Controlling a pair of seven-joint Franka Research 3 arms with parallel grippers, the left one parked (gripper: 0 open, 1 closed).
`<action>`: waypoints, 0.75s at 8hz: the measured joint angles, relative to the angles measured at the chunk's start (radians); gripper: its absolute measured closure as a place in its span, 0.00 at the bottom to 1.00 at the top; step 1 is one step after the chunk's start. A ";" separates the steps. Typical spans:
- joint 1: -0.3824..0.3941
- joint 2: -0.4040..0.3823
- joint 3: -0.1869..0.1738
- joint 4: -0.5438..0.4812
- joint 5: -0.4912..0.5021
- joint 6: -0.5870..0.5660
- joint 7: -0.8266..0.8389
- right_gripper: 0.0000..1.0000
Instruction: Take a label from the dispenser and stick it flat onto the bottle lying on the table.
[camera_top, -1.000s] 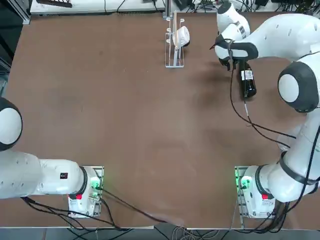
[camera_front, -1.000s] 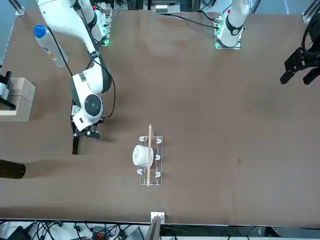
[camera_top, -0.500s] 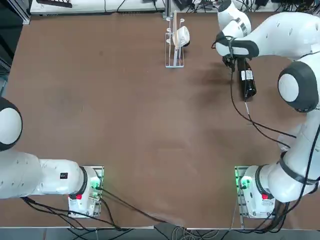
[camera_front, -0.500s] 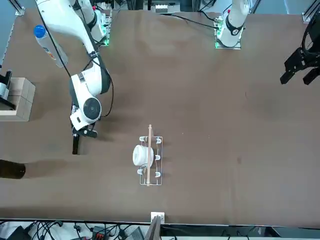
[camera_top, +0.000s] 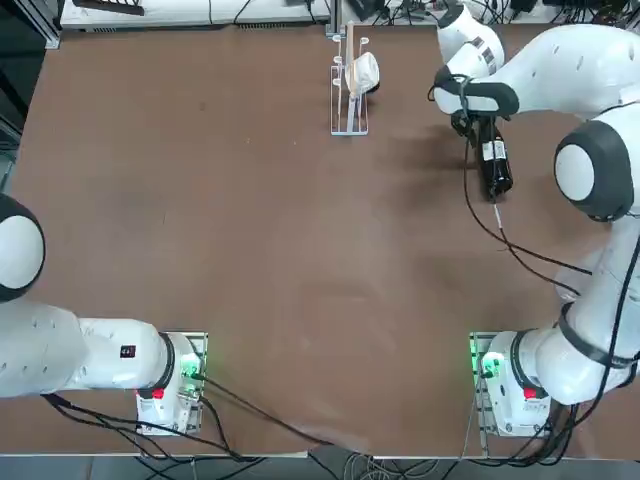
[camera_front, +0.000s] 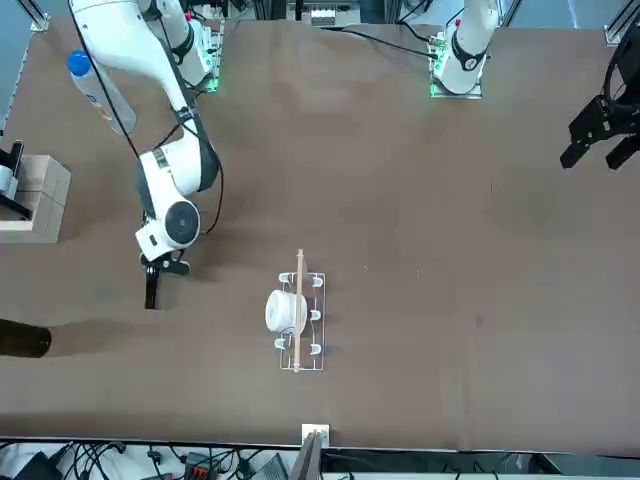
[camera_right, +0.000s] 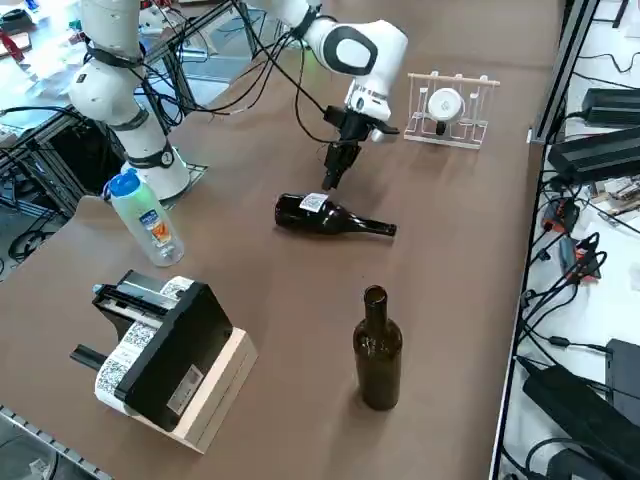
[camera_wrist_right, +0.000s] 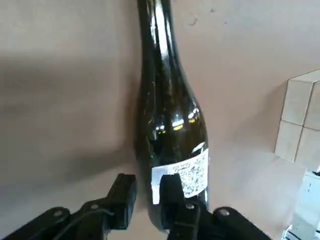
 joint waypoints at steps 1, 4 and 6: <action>-0.006 0.006 -0.001 0.000 -0.003 0.000 0.000 0.67; -0.009 0.033 0.000 0.001 -0.006 0.009 0.029 0.67; -0.007 0.040 0.003 0.001 -0.006 0.017 0.040 0.67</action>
